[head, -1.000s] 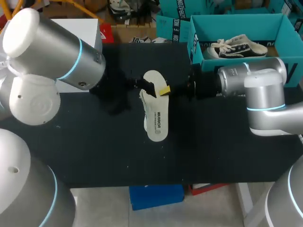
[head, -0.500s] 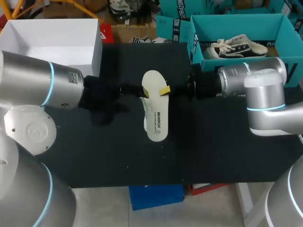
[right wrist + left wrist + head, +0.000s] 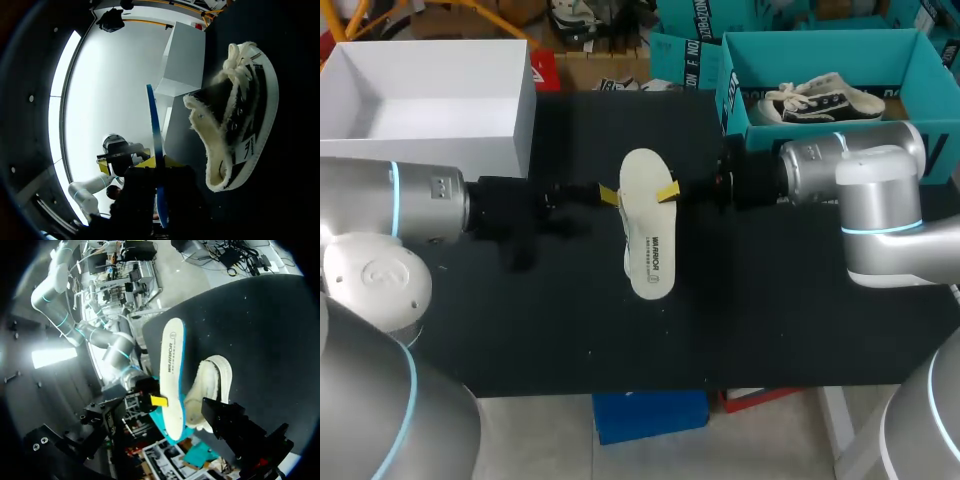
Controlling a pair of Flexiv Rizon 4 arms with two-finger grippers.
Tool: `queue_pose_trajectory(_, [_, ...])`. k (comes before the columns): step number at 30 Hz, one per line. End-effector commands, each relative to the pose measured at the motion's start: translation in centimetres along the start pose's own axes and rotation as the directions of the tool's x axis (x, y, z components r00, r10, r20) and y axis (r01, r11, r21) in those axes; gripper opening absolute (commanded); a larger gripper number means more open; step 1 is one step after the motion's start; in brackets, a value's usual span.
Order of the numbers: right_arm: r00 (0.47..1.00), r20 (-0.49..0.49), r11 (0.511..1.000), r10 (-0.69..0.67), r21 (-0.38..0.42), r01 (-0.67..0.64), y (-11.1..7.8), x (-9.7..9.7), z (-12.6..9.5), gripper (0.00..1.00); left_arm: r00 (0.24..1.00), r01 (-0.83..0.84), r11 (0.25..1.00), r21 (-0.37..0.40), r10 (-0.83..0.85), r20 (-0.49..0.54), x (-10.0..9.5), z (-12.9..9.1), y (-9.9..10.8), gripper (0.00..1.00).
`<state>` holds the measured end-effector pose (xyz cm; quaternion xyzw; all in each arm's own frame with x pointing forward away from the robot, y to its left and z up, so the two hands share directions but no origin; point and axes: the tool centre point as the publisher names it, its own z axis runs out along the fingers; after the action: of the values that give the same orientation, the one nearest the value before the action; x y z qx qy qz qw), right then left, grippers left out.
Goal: Take the shoe out of the shoebox, open the shoe tongue, remove and reinsert the insole, then place the shoe into the shoebox
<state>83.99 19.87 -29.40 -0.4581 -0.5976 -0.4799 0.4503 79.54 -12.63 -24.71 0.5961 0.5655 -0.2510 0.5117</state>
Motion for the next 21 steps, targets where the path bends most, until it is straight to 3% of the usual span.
queue_pose_trajectory(1, [1.0, 0.0, 1.0, 0.0, 0.001, 0.0, 0.1, -0.1, 0.1, 0.0, 0.974, -0.003, 1.0, -0.007, 0.005, 0.227, 0.7, 0.8, 0.6, 1.0])
queue_pose_trajectory(11, [1.0, 0.0, 1.0, 0.0, 0.001, 0.0, 0.1, -0.1, 0.1, 0.0, 0.968, -0.002, 1.0, -0.006, 0.003, 0.252, 0.5, 2.6, 1.0, 1.0])
queue_pose_trajectory(21, [1.0, 0.0, 1.0, 0.0, 0.001, 0.0, 0.1, -0.1, 0.1, 0.0, 0.973, 0.07, 0.997, -0.036, -0.06, 0.222, 0.8, 2.9, 0.9, 1.0])
